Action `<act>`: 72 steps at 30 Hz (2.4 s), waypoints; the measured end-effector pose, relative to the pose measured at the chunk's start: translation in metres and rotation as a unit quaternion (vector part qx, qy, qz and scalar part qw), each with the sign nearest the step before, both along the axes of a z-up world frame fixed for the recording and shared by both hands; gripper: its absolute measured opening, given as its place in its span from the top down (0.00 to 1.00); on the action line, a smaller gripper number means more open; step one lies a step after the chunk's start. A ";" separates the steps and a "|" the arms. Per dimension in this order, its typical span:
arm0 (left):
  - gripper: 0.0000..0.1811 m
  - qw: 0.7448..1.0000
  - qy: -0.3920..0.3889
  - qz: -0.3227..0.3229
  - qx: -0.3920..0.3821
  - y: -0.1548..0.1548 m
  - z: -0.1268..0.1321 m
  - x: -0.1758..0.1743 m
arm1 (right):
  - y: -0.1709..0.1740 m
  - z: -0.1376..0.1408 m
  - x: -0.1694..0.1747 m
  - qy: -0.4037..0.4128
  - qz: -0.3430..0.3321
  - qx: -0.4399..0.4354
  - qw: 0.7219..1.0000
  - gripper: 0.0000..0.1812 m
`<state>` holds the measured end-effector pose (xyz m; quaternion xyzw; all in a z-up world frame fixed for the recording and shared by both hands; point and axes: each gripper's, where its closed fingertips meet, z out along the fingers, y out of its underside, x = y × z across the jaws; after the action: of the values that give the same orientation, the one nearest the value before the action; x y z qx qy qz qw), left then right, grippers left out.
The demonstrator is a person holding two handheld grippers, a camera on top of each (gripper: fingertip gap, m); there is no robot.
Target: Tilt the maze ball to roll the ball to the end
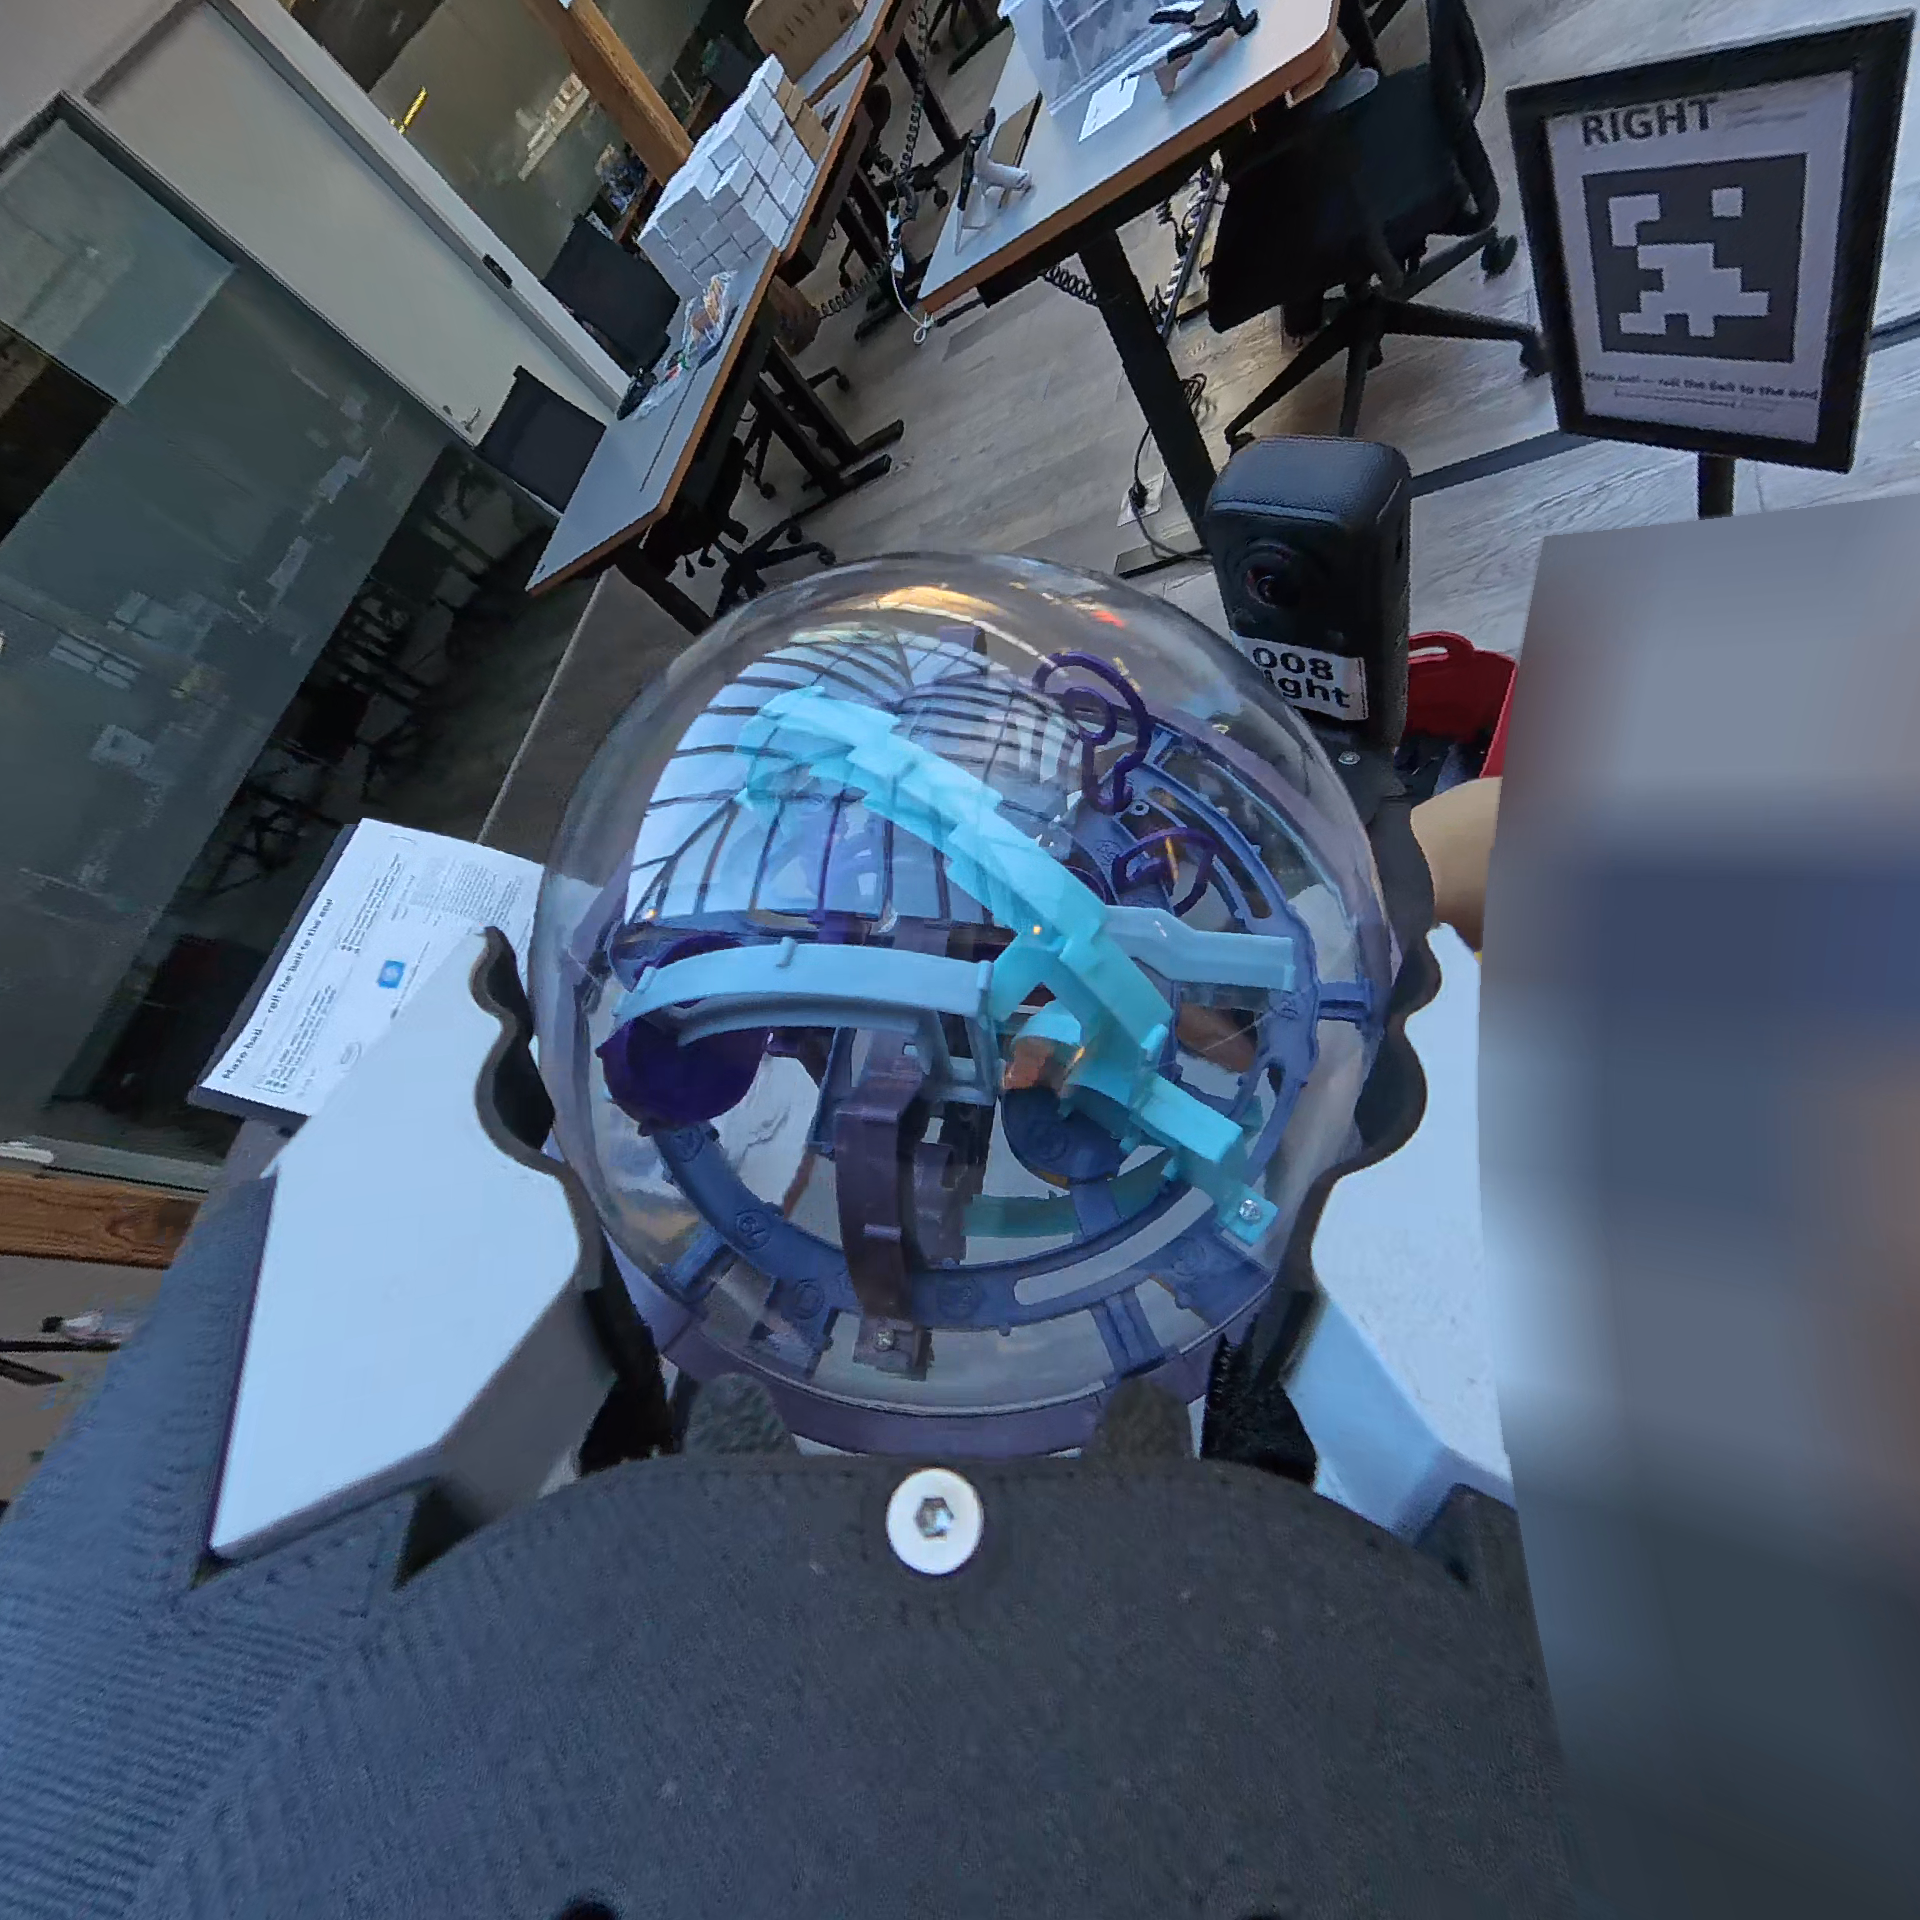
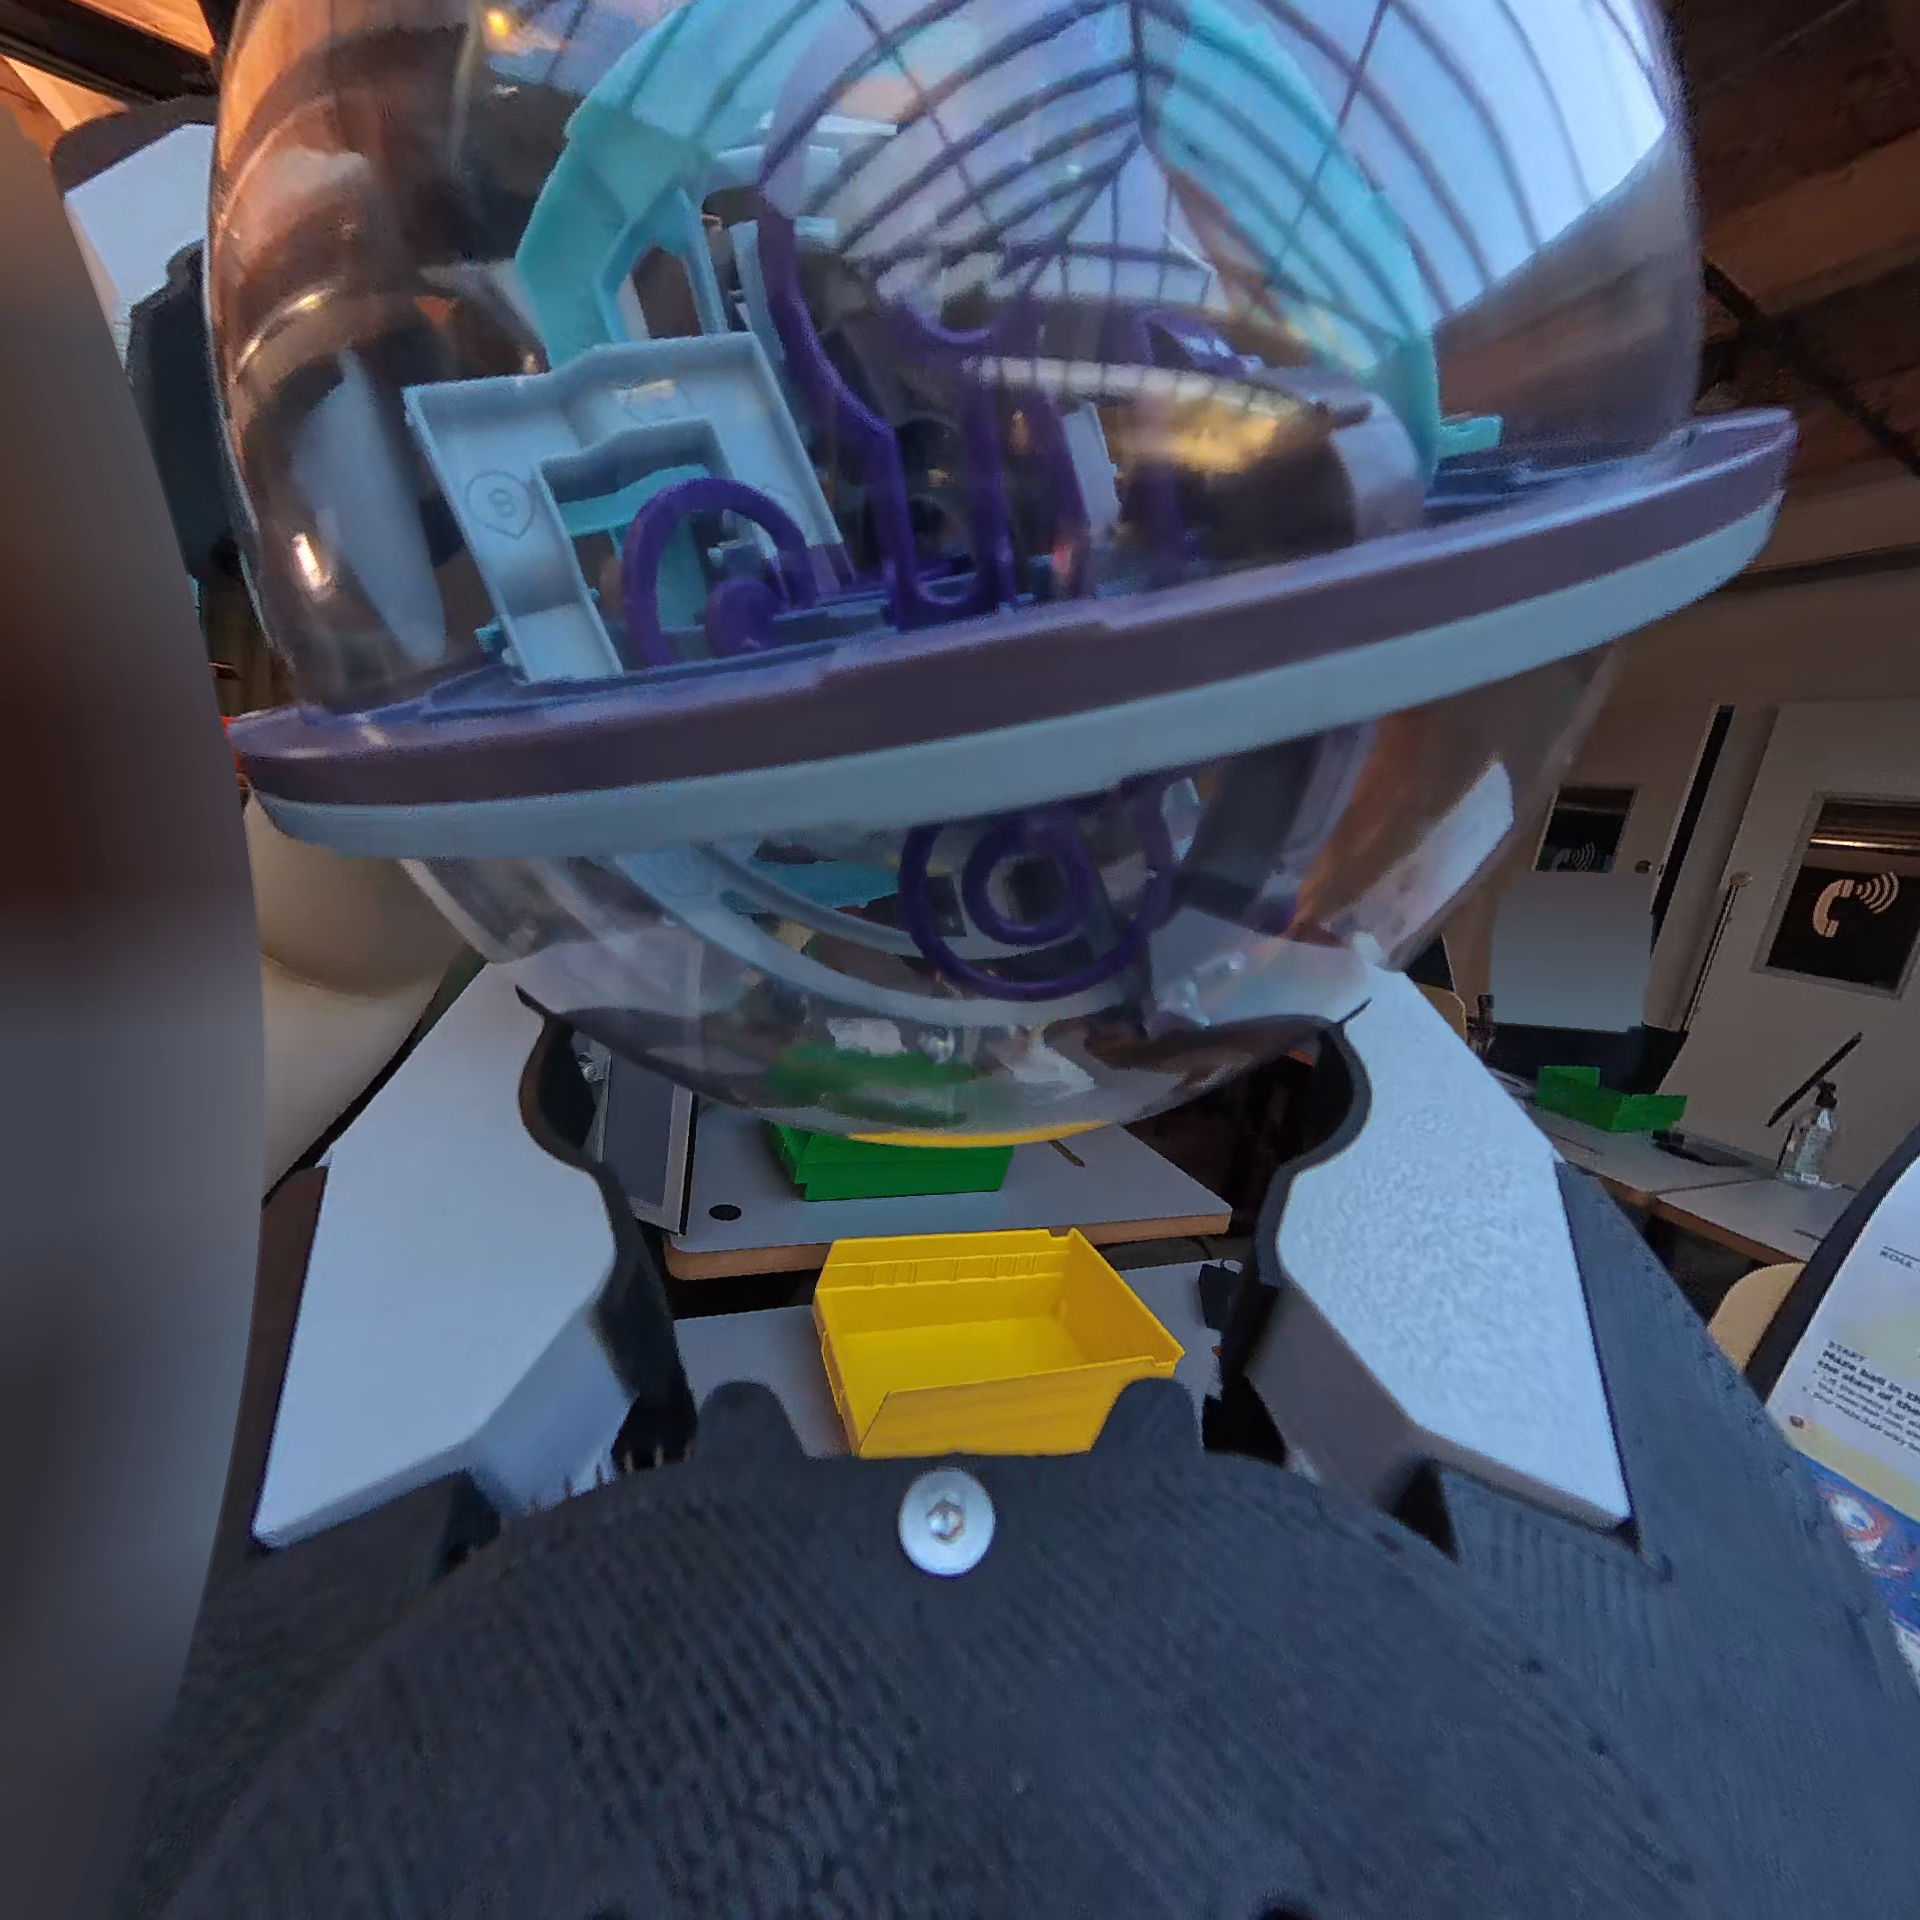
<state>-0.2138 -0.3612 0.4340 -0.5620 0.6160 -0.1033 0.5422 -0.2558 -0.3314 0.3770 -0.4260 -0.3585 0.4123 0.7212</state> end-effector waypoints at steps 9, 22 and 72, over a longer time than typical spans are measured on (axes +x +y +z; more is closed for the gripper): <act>0.13 0.988 -0.094 -0.003 -0.124 0.048 -0.039 -0.002 | 0.033 -0.042 0.015 -0.019 -0.004 -0.074 0.997 0.23; 0.14 0.887 -0.282 -0.063 -0.361 0.152 -0.145 -0.001 | 0.118 -0.120 0.052 -0.014 -0.062 -0.128 0.990 0.24; 0.19 0.768 -0.414 -0.109 -0.477 0.346 -0.291 -0.031 | 0.315 -0.227 0.042 -0.097 -0.022 -0.209 0.973 0.27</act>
<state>-0.2448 -0.0151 0.1430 -0.5799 0.2607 -0.6649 0.3920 -0.2142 -0.0161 0.1503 -0.6130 -0.3233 0.4187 0.5869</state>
